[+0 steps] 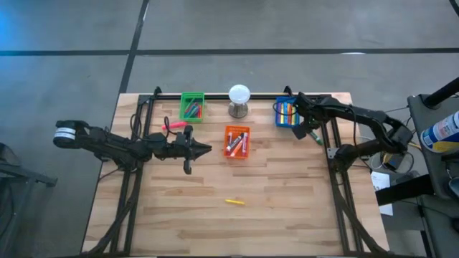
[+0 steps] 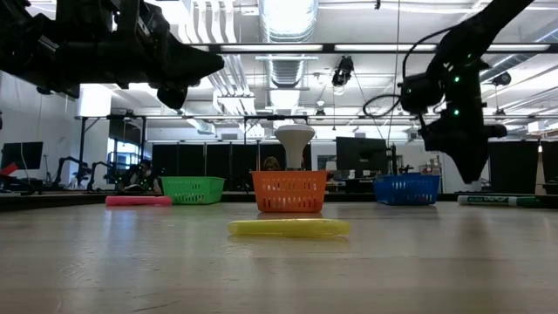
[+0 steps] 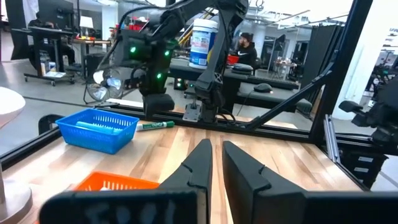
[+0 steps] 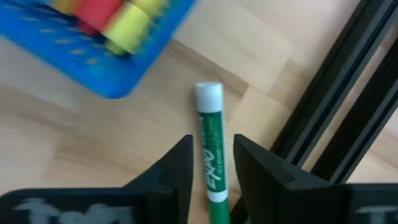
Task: Pick & Place Markers
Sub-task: Put the green marker into the orange bin
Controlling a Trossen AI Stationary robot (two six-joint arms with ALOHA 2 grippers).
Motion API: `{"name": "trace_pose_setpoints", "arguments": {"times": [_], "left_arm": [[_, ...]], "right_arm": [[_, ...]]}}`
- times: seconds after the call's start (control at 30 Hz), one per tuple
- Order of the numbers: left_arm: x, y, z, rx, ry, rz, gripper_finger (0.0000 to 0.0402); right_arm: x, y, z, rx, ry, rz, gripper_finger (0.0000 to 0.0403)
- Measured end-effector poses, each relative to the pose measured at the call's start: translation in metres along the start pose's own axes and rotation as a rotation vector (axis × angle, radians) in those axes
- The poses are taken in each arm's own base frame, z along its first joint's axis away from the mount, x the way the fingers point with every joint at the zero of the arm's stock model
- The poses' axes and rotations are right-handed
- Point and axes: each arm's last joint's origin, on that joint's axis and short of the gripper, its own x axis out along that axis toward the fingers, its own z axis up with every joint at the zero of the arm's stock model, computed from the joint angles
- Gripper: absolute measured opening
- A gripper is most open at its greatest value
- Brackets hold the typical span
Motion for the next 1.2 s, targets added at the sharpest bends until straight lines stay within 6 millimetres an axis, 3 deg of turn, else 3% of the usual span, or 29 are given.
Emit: {"name": "trace_pose_setpoints", "arguments": {"times": [0.37, 0.53, 0.87, 1.2], "left_arm": [[0.0, 0.0, 0.0, 0.0, 0.0, 0.001, 0.0032], [0.0, 0.0, 0.0, 0.0, 0.0, 0.001, 0.0032], [0.0, 0.0, 0.0, 0.0, -0.001, 0.001, 0.0032], [0.0, 0.0, 0.0, 0.0, -0.001, 0.001, 0.0032]], "right_arm": [[0.033, -0.004, 0.009, 0.013, 0.158, -0.05, 0.0159], [0.042, -0.001, 0.011, -0.011, 0.185, -0.053, 0.0155], [0.042, 0.0, 0.011, -0.017, 0.181, -0.022, 0.0108], [0.048, 0.009, 0.011, -0.05, 0.207, -0.048, 0.0131]]}}
